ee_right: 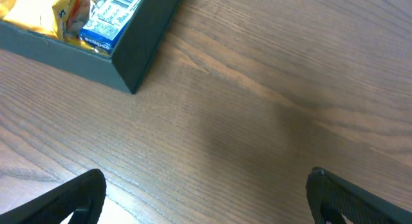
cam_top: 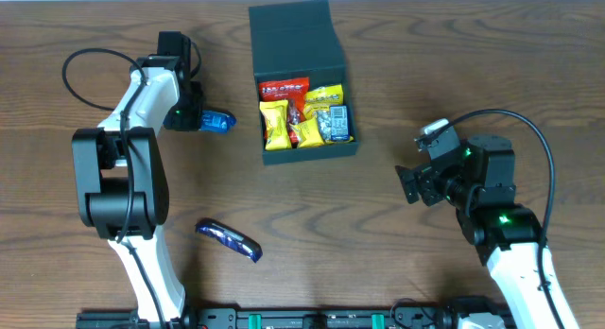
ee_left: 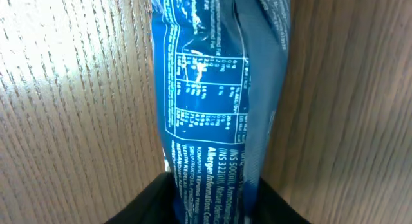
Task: Pack container
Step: 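Close the left gripper on the light blue packet's end, then lift the blue packet and carry it toward the box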
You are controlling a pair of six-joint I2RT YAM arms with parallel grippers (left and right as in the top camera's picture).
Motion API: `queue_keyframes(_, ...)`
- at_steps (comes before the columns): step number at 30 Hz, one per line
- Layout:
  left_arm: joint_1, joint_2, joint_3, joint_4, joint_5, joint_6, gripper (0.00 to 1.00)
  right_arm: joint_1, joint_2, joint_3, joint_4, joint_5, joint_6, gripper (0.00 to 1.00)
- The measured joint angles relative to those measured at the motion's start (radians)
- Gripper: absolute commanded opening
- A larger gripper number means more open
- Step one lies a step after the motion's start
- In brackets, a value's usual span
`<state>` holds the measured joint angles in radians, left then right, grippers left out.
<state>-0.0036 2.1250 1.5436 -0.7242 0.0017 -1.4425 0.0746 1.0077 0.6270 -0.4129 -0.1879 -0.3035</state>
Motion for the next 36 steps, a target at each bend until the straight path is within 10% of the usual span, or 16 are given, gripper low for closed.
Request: queue_keyframes(36,0.0,-0.018,0.18,-0.046,0.143,0.545,0.21,0.0,0.0,0.0,0.0,0.0,0.0,0.99)
